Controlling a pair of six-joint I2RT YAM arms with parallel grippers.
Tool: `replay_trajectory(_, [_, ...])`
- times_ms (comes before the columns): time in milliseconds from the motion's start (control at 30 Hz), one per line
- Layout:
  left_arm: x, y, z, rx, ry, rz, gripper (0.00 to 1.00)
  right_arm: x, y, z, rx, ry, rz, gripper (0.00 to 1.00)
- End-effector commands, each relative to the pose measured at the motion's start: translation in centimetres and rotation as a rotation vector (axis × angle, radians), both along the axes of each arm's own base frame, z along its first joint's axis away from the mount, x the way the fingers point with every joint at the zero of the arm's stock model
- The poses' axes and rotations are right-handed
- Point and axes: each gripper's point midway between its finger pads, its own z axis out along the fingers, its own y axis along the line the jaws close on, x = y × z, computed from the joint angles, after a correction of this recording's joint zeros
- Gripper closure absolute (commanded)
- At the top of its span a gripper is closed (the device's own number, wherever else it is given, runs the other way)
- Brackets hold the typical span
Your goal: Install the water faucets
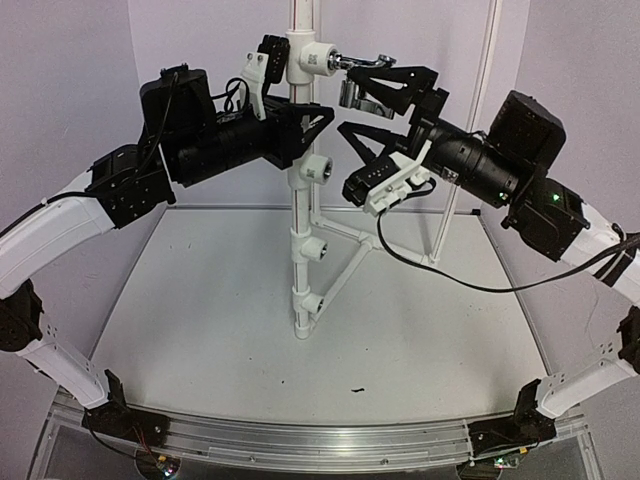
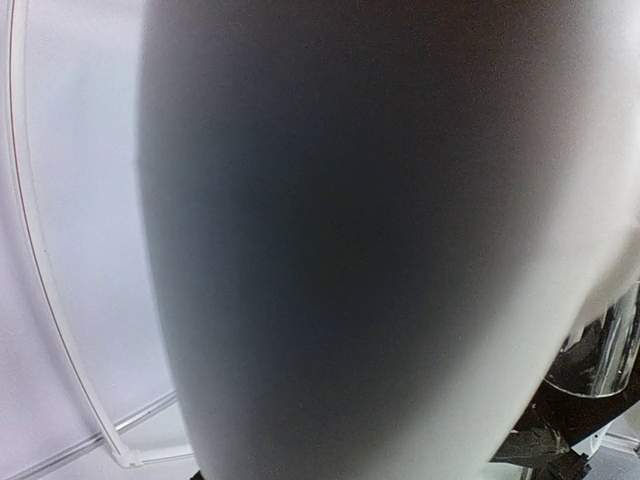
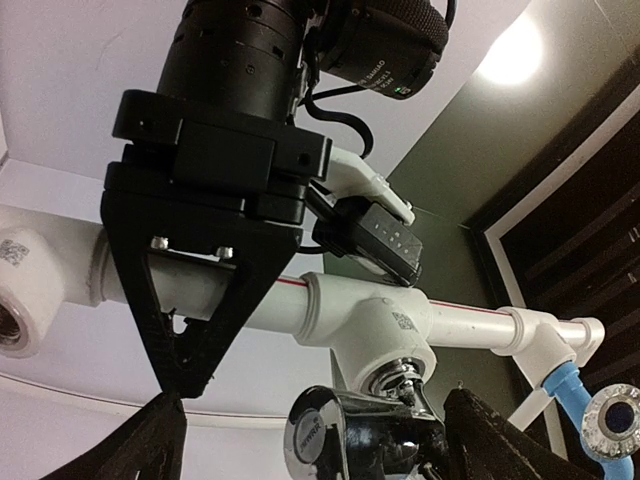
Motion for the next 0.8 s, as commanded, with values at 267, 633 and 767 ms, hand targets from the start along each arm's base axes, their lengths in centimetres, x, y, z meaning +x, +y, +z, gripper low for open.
replay_trajectory(267, [-1.8,-1.2,-17.3,0.431,0.406,-0.040,1.00,-0.5,-1.1,6.7,0.187,-0.147,-0.027,0.19])
replay_trajectory(633, [-1.8,-1.2,-16.9,0.424,0.402,-0.044,1.00,0.8,-0.6,6.6,0.181,-0.122,-0.076,0.33])
replay_trajectory(767, [-1.8,-1.2,-17.0,0.426,0.403,-0.043,1.00,1.9,-0.9,6.1,0.196,-0.001,-0.101,0.56])
